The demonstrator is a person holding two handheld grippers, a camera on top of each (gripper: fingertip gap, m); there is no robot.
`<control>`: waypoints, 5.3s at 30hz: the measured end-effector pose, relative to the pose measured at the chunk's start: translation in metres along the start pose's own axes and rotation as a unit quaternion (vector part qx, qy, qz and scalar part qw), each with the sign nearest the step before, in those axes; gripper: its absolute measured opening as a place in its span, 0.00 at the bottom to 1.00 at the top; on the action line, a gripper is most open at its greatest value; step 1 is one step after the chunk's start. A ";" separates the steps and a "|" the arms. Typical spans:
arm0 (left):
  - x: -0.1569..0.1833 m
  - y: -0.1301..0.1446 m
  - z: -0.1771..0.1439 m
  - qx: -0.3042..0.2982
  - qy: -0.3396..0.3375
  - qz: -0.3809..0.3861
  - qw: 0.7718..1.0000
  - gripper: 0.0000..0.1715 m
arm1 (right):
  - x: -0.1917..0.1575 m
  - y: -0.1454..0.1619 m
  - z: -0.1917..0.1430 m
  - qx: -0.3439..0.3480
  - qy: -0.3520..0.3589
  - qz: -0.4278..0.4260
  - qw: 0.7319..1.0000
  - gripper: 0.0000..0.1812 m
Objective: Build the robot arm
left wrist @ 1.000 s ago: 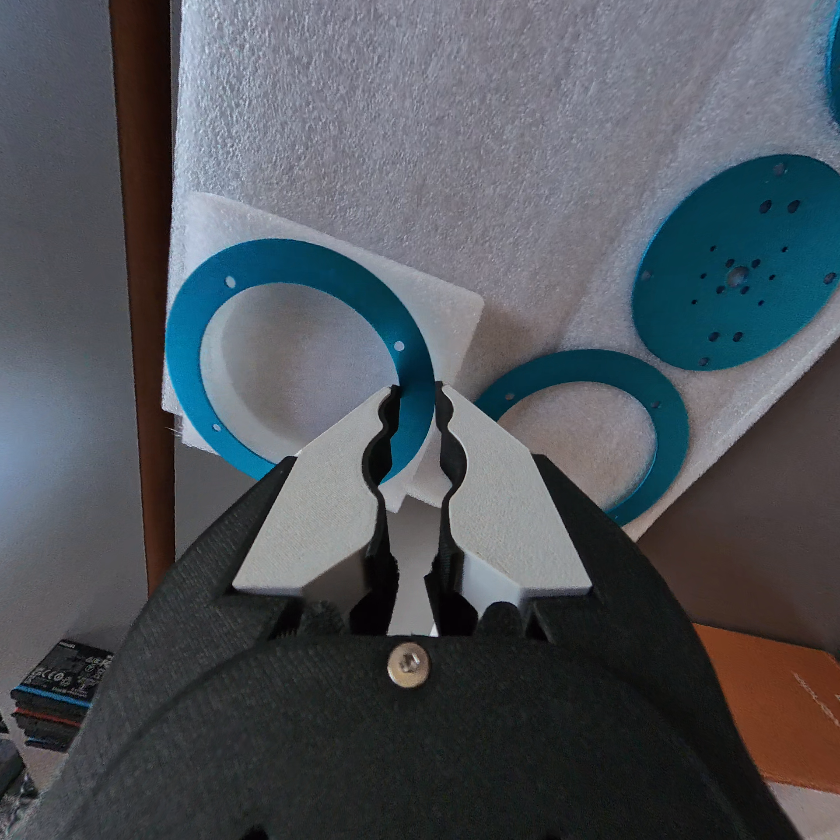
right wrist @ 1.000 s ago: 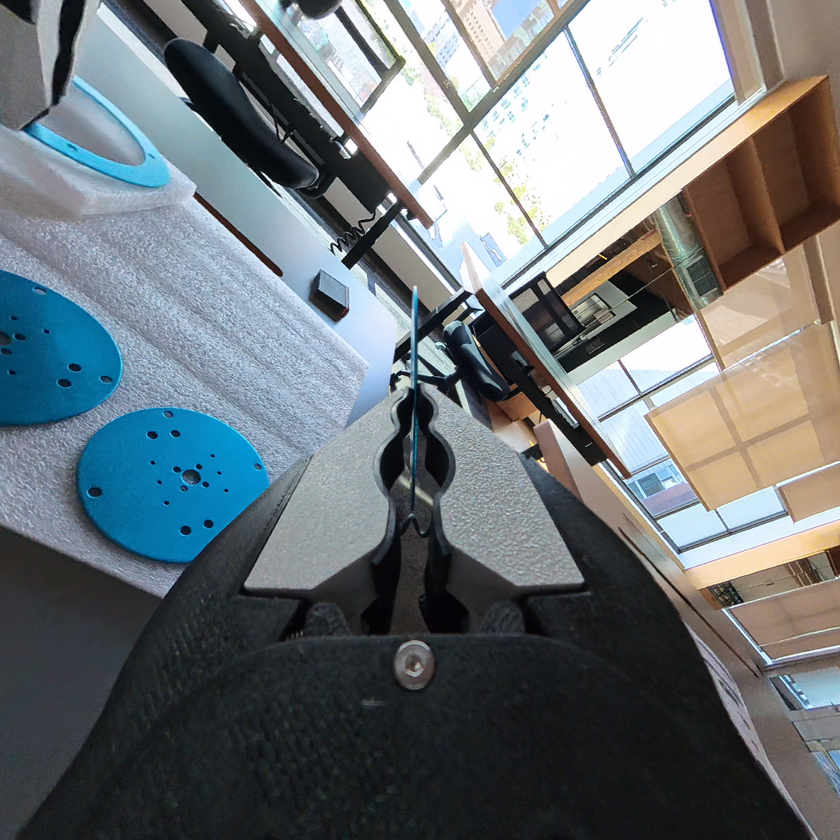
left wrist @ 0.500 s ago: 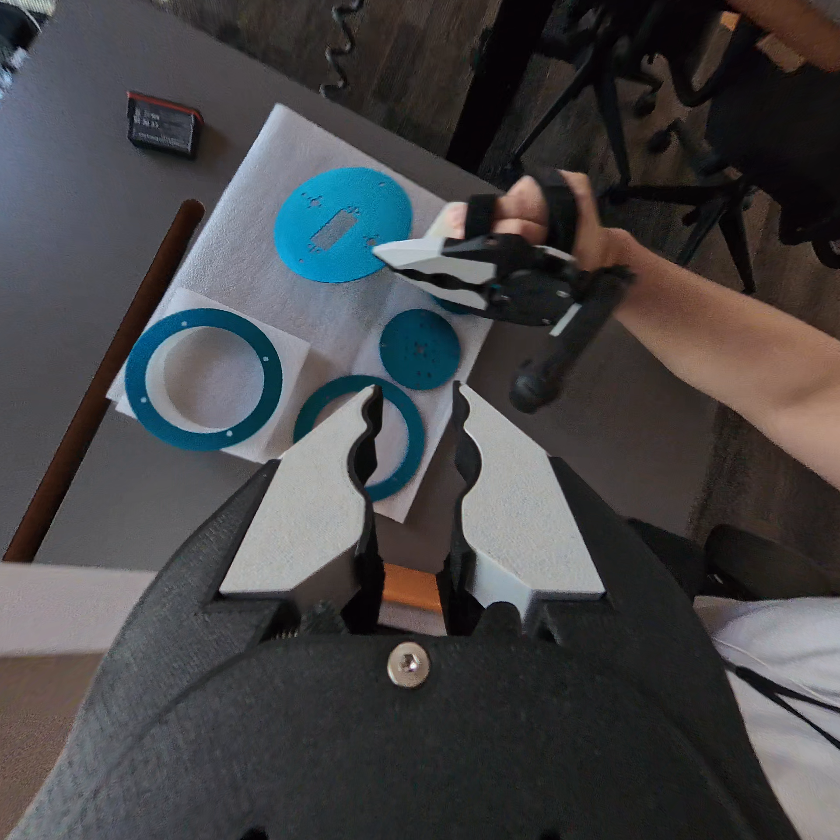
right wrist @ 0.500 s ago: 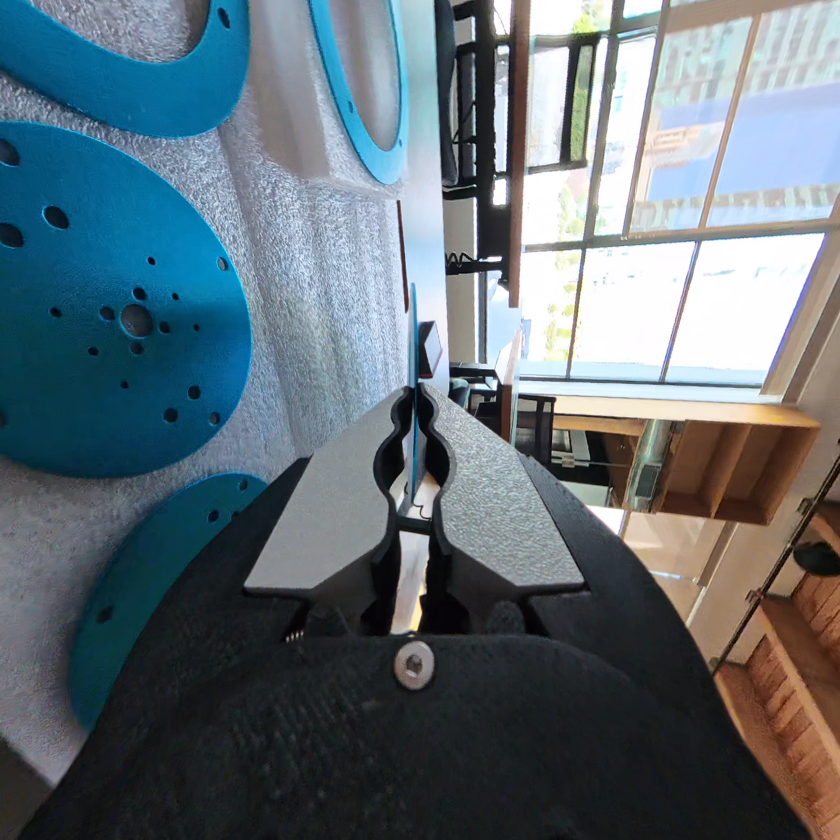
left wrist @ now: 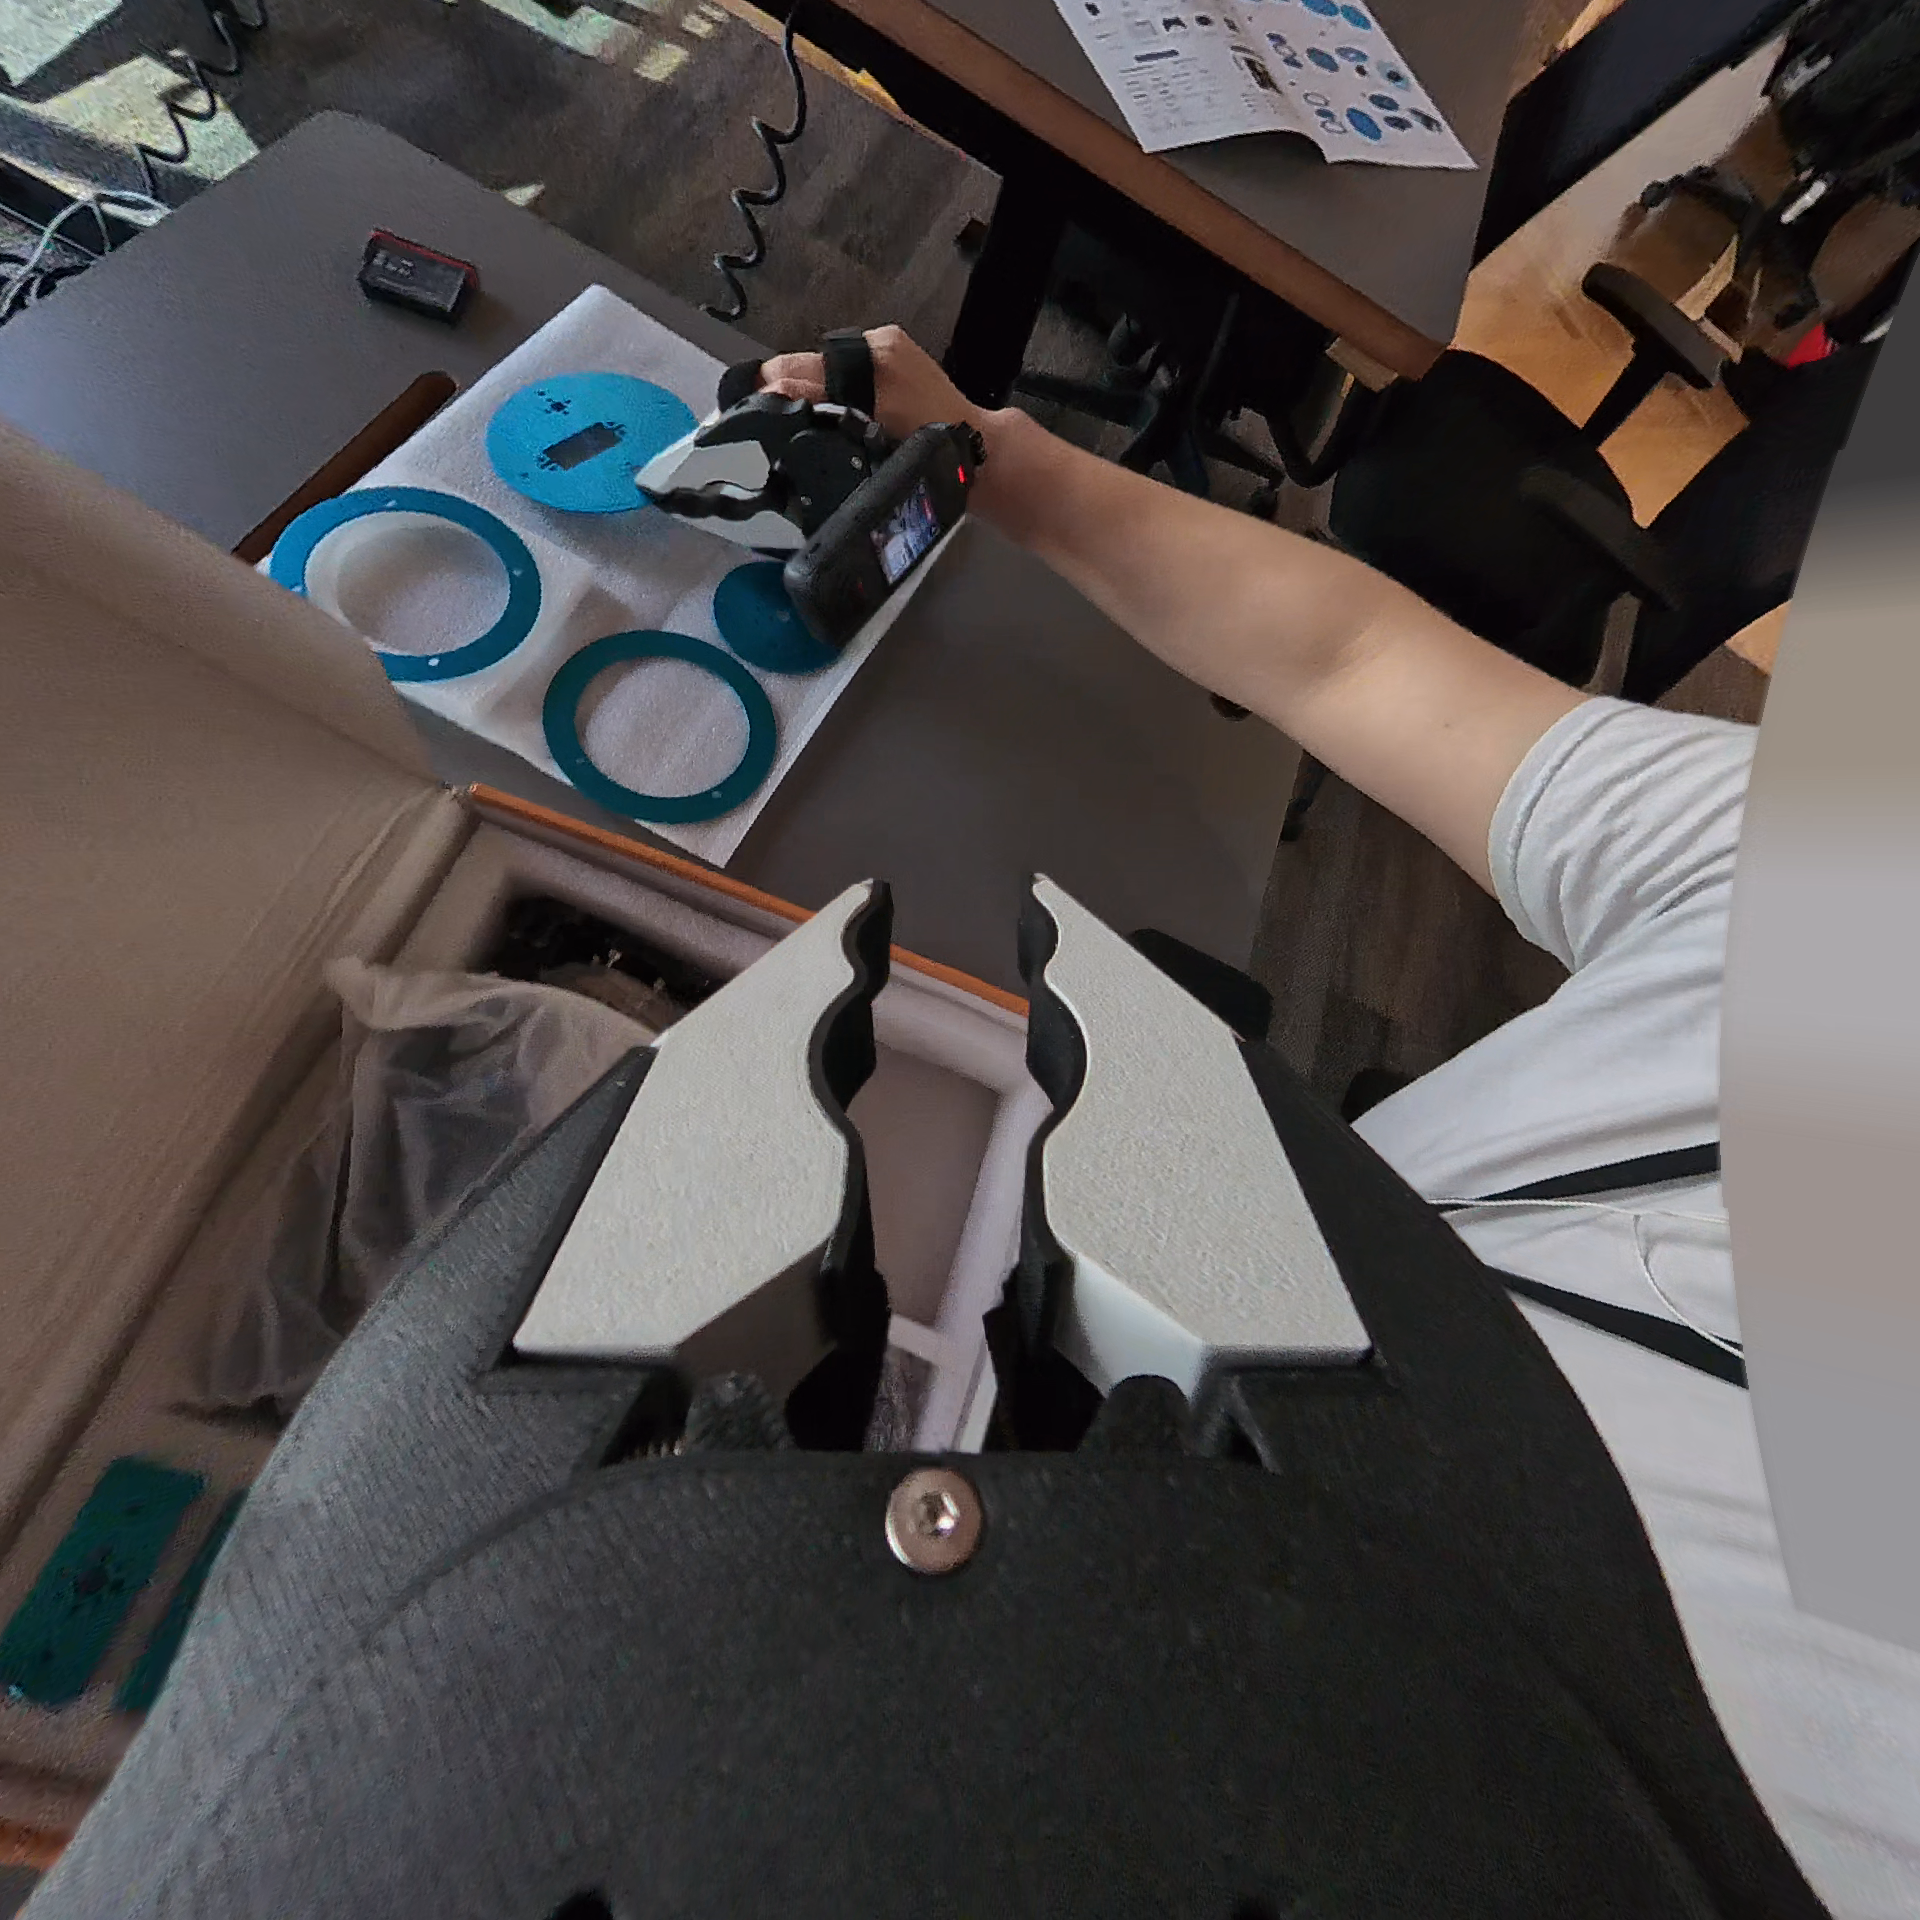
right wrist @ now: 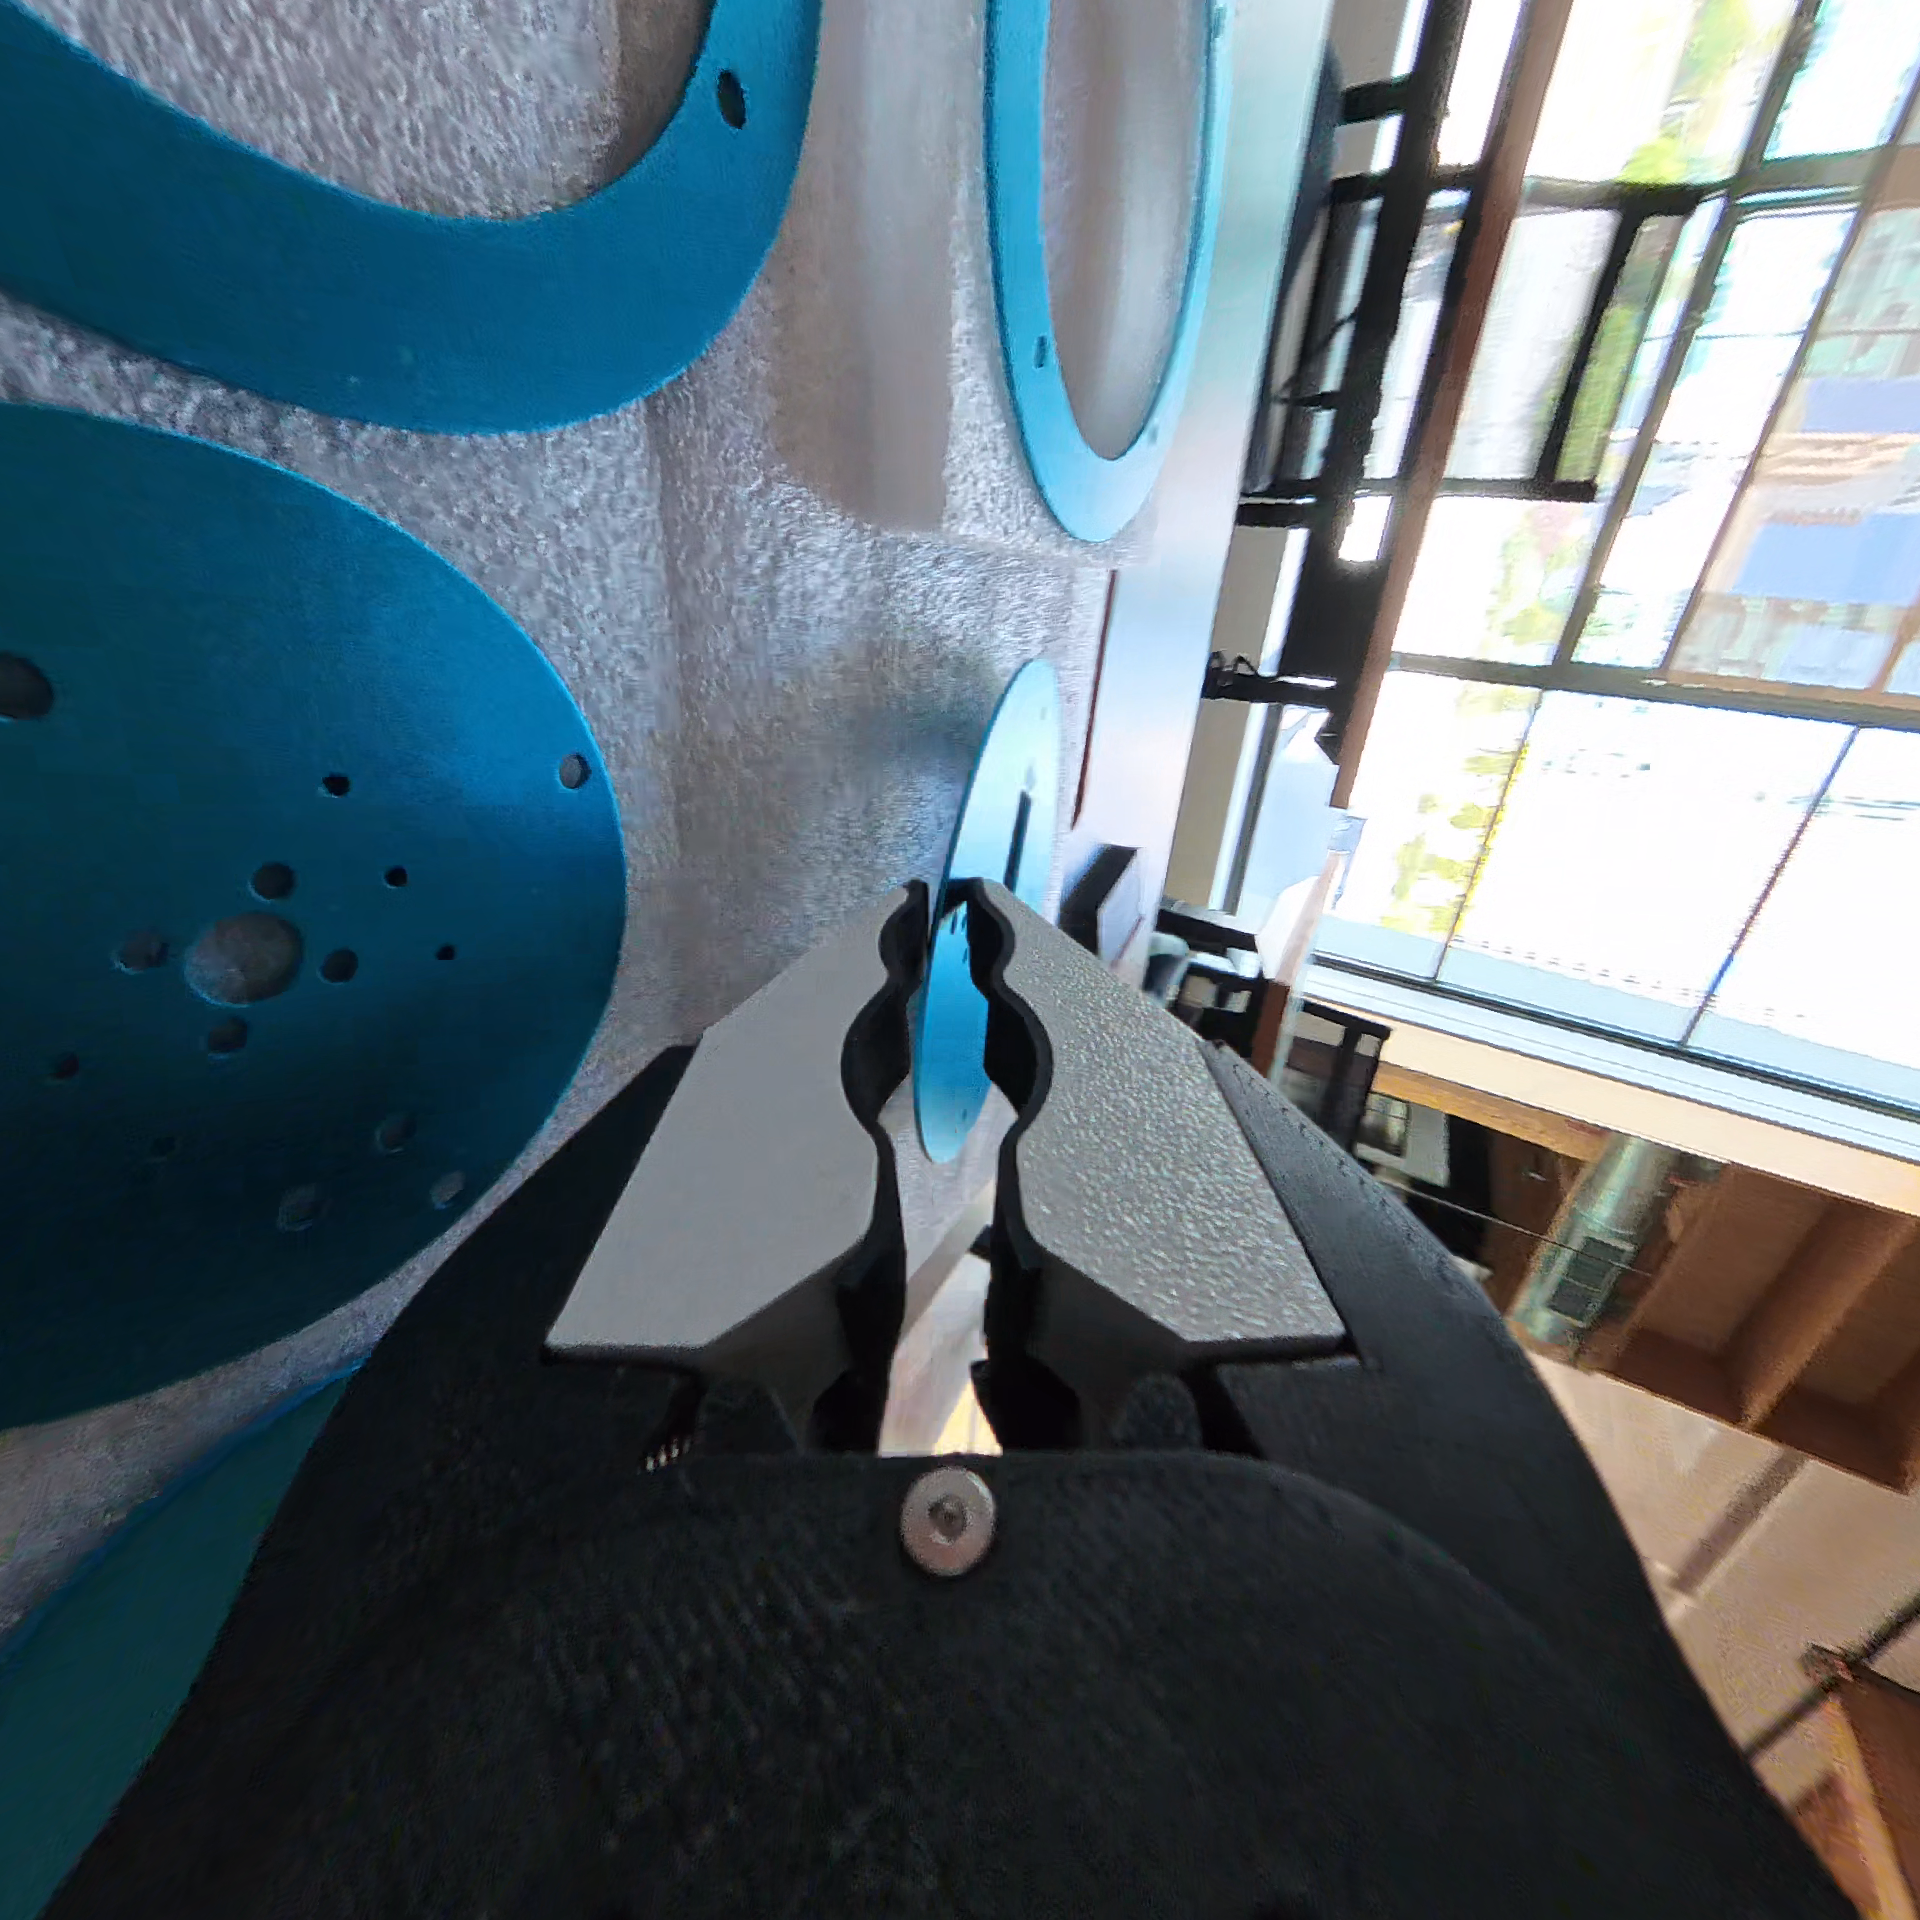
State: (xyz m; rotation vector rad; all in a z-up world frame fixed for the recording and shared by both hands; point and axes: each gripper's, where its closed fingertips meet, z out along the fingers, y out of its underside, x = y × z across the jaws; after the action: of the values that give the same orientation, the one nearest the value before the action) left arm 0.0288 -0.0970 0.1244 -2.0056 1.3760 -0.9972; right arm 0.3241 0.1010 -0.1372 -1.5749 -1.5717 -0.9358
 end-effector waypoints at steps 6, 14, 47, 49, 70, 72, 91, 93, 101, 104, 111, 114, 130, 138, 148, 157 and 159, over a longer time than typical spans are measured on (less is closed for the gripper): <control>-0.003 0.029 -0.036 0.004 -0.033 -0.017 0.999 0.15 | -0.009 -0.003 -0.006 0.001 -0.091 0.066 0.994 0.08; 0.008 0.049 -0.105 0.088 -0.029 -0.026 0.995 0.18 | 0.057 -0.003 -0.090 0.137 -0.092 0.418 0.894 0.14; -0.078 0.287 -0.011 -0.254 -0.052 0.171 0.951 0.27 | 0.003 -0.270 -0.273 0.296 -0.093 0.436 0.844 0.15; -0.079 0.285 -0.012 -0.241 -0.057 0.172 0.953 0.24 | 0.013 -0.284 -0.256 0.293 -0.119 0.417 0.852 0.15; -0.095 0.277 -0.117 -0.060 -0.155 0.079 0.983 0.17 | 0.036 -0.360 -0.113 0.174 -0.178 0.125 0.960 0.00; -0.097 0.275 -0.120 -0.055 -0.157 0.079 0.983 0.17 | 0.046 -0.365 -0.114 0.170 -0.201 0.127 0.956 0.00; -0.086 0.257 -0.111 -0.043 -0.148 0.092 0.984 0.17 | 0.081 -0.383 -0.110 0.125 -0.215 0.093 0.964 0.00; -0.082 0.257 -0.115 -0.037 -0.156 0.095 0.982 0.16 | 0.064 -0.363 -0.113 0.128 -0.224 0.112 0.960 0.00; -0.069 0.261 -0.120 0.011 -0.159 0.071 0.985 0.17 | 0.021 -0.343 -0.124 0.183 -0.207 0.160 0.948 0.00; -0.065 0.269 -0.126 0.028 -0.166 0.058 0.984 0.17 | 0.021 -0.343 -0.123 0.186 -0.192 0.155 0.951 0.00; -0.080 0.316 -0.176 0.060 -0.260 0.001 0.964 0.17 | 0.021 -0.343 -0.122 0.187 -0.196 0.149 0.951 0.00; -0.103 0.356 -0.199 0.038 -0.326 -0.044 0.944 0.21 | 0.022 -0.343 -0.123 0.181 -0.191 0.141 0.955 0.00; -0.170 0.450 -0.251 0.053 -0.355 -0.119 0.926 0.22 | 0.024 -0.343 -0.124 0.135 -0.242 0.151 0.949 0.02; -0.169 0.427 -0.246 0.081 -0.341 -0.089 0.932 0.20 | 0.052 -0.381 -0.138 0.187 -0.266 0.142 0.935 0.28; -0.163 0.418 -0.233 0.068 -0.333 -0.077 0.937 0.19 | 0.024 -0.389 -0.092 0.080 -0.371 0.034 0.924 0.35; -0.165 0.410 -0.230 0.059 -0.328 -0.068 0.941 0.18 | 0.022 -0.391 -0.100 0.034 -0.475 0.098 0.874 0.19; -0.165 0.402 -0.231 0.062 -0.326 -0.059 0.941 0.18 | 0.022 -0.391 -0.101 0.036 -0.473 0.094 0.875 0.18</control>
State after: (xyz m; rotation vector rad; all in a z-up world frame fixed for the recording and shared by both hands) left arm -0.4170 -0.0882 -0.0837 -2.0692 0.8191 -0.3763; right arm -0.0675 0.0256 -0.0721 -2.2424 -1.9655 0.0801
